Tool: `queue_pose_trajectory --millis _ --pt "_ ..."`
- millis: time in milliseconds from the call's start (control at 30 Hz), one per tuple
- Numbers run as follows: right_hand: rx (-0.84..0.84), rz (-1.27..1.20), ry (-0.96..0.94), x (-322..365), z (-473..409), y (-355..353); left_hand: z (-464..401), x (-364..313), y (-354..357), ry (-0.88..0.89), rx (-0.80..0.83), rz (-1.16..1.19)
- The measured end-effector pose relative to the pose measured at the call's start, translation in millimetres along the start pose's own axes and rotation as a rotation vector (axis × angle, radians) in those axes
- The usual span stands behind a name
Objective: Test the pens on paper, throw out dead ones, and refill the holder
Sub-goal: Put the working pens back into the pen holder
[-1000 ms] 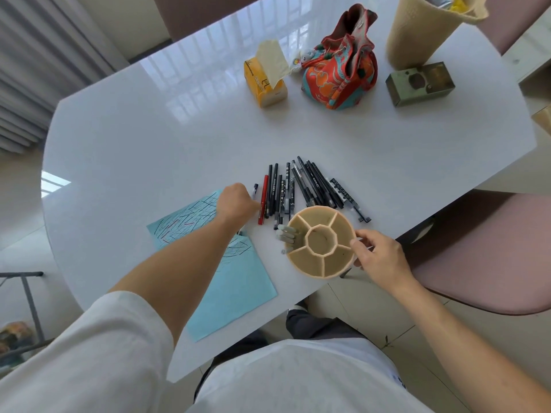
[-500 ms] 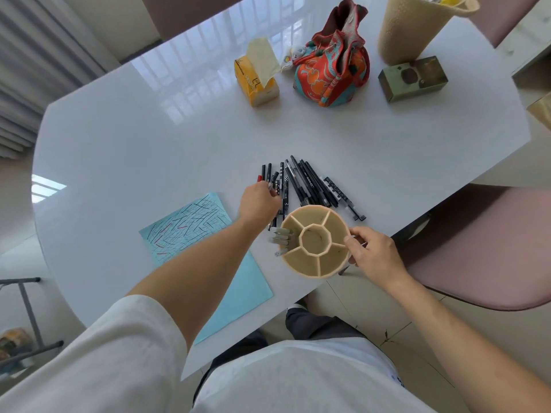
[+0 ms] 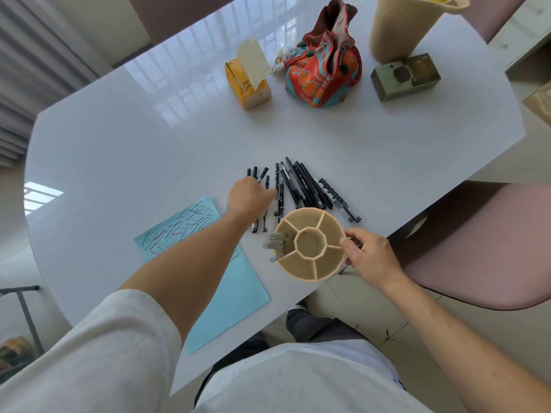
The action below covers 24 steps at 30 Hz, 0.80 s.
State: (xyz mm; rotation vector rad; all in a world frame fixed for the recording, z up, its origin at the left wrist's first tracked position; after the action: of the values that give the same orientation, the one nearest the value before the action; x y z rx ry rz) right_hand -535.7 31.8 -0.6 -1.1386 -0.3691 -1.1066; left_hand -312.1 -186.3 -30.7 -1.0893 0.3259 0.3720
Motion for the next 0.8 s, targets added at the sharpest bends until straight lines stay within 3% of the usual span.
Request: queue_pose_trajectory --millis 800 --pt "-0.017 0.003 0.02 6 -4 -3 -12 -38 27 0.211 0.057 -0.29"
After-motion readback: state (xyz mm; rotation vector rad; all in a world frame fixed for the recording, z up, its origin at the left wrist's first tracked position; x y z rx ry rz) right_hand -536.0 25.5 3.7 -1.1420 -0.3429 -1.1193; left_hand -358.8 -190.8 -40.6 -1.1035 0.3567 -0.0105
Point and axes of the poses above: each hand's wrist, its own z-axis away from the middle knuckle, its own y-axis out of the palm, x = y × z, the point moved 9 cm from there along -z, towards the middle knuckle, and after that the axes turned 3 degrees about -y, right-handed, at the moved point
